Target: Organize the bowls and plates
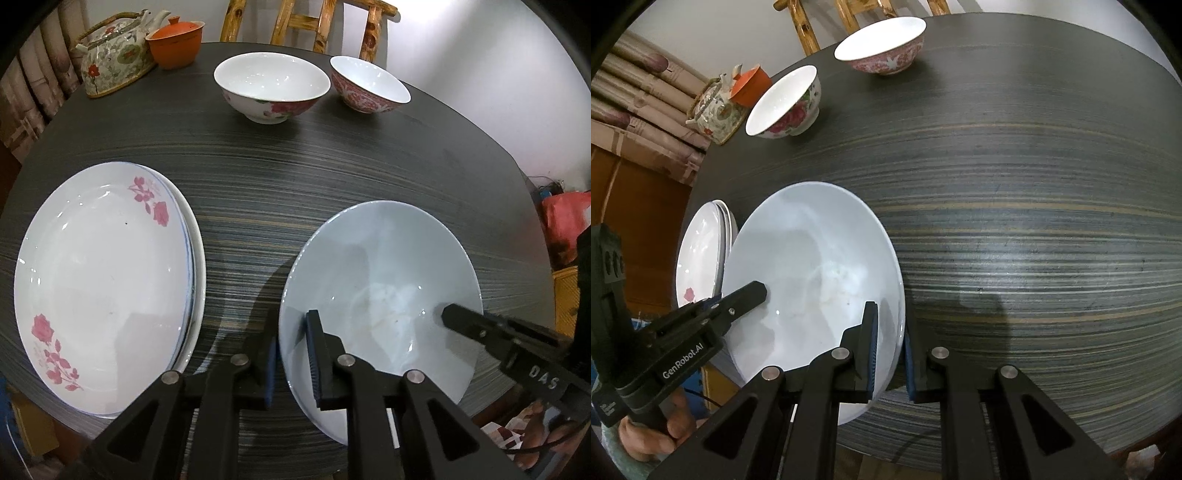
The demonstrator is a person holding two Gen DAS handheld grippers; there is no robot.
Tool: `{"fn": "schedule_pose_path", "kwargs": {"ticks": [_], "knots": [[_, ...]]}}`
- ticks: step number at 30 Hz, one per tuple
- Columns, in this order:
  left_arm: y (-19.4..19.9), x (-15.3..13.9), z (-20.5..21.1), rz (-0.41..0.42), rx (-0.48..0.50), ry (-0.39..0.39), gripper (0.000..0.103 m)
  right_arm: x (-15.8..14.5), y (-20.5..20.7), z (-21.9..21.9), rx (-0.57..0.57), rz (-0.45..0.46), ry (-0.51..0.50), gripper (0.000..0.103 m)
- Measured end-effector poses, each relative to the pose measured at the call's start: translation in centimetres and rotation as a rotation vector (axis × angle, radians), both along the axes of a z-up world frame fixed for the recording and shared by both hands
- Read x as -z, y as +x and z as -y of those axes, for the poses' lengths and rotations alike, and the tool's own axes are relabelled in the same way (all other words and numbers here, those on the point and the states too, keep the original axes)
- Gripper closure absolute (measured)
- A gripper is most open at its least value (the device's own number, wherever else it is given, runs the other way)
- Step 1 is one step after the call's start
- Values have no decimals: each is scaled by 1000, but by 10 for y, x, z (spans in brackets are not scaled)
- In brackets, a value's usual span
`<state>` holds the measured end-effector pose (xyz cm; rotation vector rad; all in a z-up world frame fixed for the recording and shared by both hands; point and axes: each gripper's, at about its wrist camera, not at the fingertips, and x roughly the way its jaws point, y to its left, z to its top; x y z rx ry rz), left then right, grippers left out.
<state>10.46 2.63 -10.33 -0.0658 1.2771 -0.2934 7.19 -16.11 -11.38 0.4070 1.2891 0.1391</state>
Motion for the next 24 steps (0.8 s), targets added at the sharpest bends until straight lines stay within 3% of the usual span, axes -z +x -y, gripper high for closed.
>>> {"fn": "schedule_pose_path", "kwargs": {"ticks": [4,13,18,24], "knots": [[0,-8,-4,13,-1,24,84,-14,2,4,7,36,-17,75],[16,-52,-28,110,-29,18,83,-46,19,7,-31,92,-61,74],[41,-71,-42,162,-77,41,83,-63,38,-4,-78,117,-99,74],[83,-79,-51,169,-115,43,83,-75,71,-18,-140,134,-127,74]]}}
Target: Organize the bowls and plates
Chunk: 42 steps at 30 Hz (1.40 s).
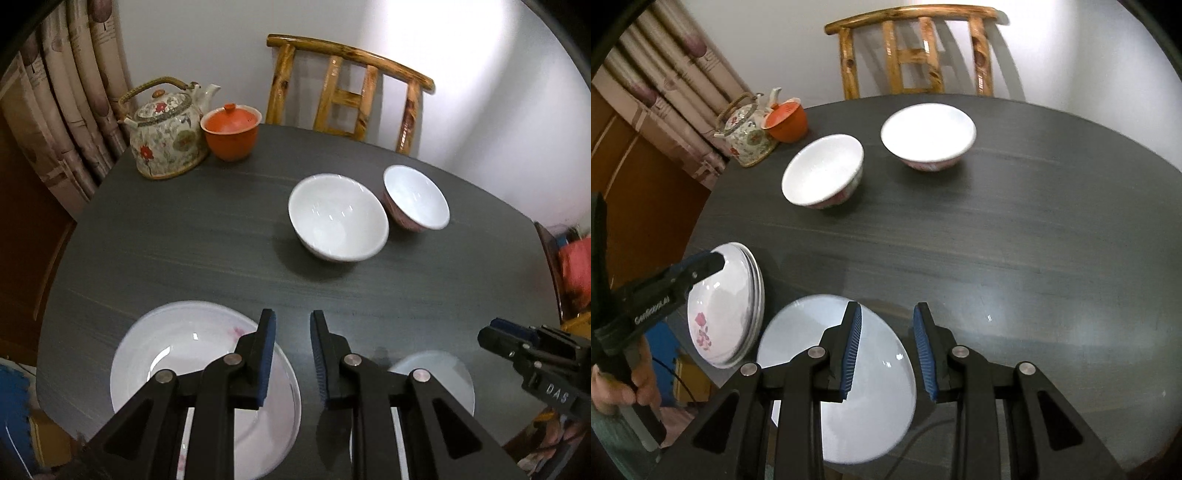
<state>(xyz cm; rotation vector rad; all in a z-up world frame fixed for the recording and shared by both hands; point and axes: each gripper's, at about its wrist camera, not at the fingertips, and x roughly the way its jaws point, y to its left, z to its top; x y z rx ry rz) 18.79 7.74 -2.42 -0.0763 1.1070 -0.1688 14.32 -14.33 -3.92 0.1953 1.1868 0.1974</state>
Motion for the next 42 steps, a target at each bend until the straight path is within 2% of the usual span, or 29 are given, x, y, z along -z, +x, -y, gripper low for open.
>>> {"fn": "schedule_pose_path", "kwargs": {"ticks": [10,24,32,42], "knots": [[59,14,-3,-51,-31,-71,83,11,67,-27,-62,-41,-16,74],[122,47,6,-118,-91,-156,83,43,139,-37,-86,-92,52,74],[140,61,5,-146,-111,-187,83,62,166,-41,-71,-108,93,74],[144,71,10,-150,-88,-175,83,72,179,-45,-66,-112,103,76]]}}
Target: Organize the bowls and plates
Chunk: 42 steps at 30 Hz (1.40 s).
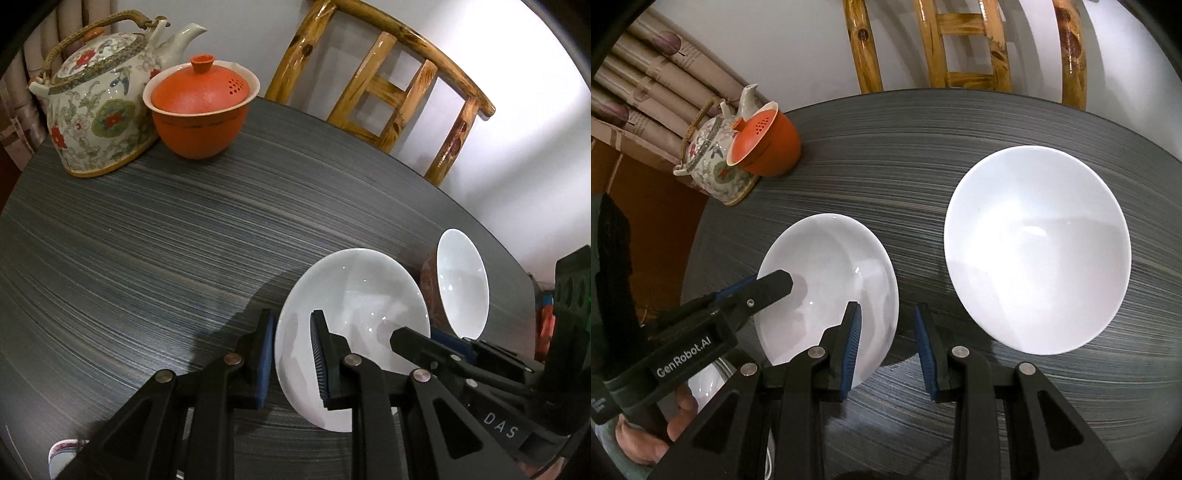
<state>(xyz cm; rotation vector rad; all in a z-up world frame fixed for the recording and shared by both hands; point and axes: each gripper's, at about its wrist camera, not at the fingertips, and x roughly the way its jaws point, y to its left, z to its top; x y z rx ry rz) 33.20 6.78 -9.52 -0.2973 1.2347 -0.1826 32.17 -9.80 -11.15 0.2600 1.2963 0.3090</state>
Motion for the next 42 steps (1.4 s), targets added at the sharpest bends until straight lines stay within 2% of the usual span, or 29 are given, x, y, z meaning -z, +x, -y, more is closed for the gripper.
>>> {"fn": "schedule_pose_path", "kwargs": {"ticks": [3,11,15,17,27,42], "knots": [[-1,1,1,1,7,10,83,1,2,-1,7,-1,-3,79],[-3,4,7,6,26,39,85,5,2,-3,3,-16,-4,93],[-2,5,6,-9,22,47,96,4,1,-4,-1,-10,-23,94],[-5,4,7,-7,29,54,98,3,1,-3,8,-14,-30,94],[-25,-11,10,5,50,63,98,-5,-13,2,25,-23,-30,95],[-70,-60,24,67,71,65,98,-51,-60,10,39,31,-31,95]]}}
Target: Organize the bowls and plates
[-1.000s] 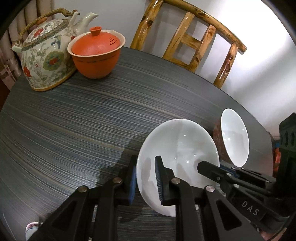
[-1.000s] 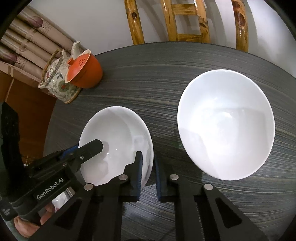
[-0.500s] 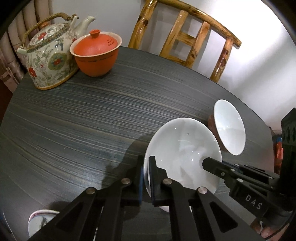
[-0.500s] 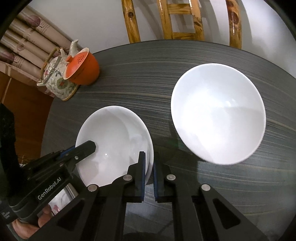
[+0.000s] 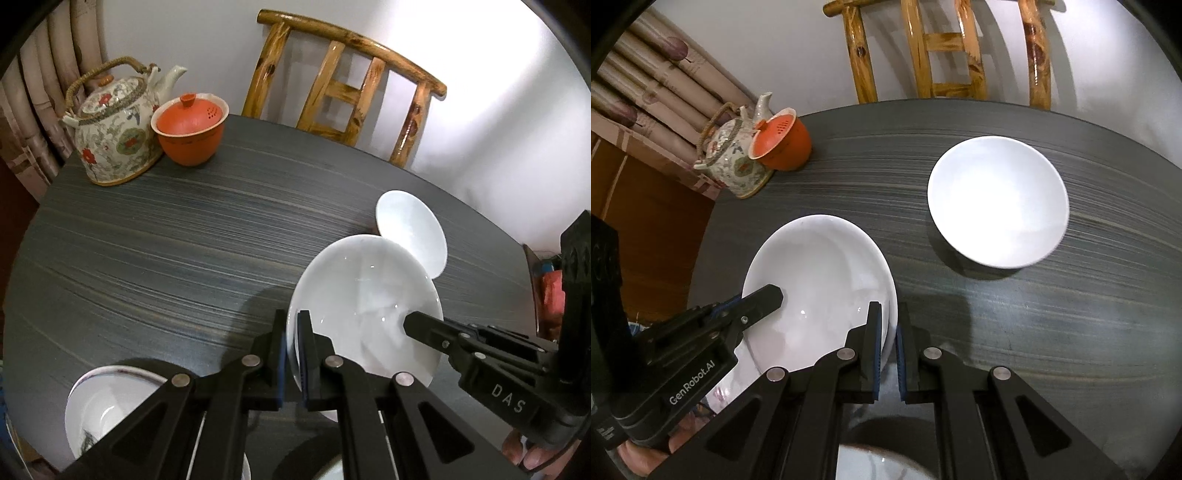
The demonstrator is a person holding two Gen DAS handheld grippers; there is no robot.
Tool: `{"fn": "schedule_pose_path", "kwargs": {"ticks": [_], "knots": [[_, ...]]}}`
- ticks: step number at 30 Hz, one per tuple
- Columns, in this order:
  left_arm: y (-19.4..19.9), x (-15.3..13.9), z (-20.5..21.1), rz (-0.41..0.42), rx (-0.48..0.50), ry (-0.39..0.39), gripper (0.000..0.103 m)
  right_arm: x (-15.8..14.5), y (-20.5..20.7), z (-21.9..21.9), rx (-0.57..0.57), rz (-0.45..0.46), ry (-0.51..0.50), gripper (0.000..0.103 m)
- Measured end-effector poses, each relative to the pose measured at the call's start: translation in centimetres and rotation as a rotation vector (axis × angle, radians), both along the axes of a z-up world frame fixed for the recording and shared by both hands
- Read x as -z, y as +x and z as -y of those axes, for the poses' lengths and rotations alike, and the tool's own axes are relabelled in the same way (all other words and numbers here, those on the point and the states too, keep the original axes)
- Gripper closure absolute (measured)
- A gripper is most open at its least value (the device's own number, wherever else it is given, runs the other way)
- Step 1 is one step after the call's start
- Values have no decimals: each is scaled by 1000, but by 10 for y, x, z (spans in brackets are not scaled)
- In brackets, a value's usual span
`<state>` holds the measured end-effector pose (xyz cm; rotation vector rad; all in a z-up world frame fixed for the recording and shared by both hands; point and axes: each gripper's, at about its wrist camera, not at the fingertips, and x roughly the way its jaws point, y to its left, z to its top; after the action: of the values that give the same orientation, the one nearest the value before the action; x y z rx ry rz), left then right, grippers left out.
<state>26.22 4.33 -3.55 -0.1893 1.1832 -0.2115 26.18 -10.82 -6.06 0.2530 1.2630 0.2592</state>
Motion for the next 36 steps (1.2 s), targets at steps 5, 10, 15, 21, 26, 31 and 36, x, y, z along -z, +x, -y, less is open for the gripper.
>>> {"fn": "schedule_pose_path", "kwargs": {"ticks": [5,10,15,21,26,31,36], "knots": [[-14,-10,3,15,20,15,98,-12,-19,2,9,14,4,95],[-30,-17,4,25,34,14,98,-21,-37,5,17,22,5,95],[-48,-26,5,38,46,7,98,-31,-55,6,22,34,-1,95],[-71,-34,7,48,64,5,98,-41,-77,6,29,43,-8,95],[-89,-36,11,48,82,9,98,-45,-98,8,38,46,-10,94],[-105,-32,16,33,103,11,98,-44,-119,9,50,38,-15,94],[-121,-24,21,19,122,14,98,-39,-136,14,59,24,-14,94]]}}
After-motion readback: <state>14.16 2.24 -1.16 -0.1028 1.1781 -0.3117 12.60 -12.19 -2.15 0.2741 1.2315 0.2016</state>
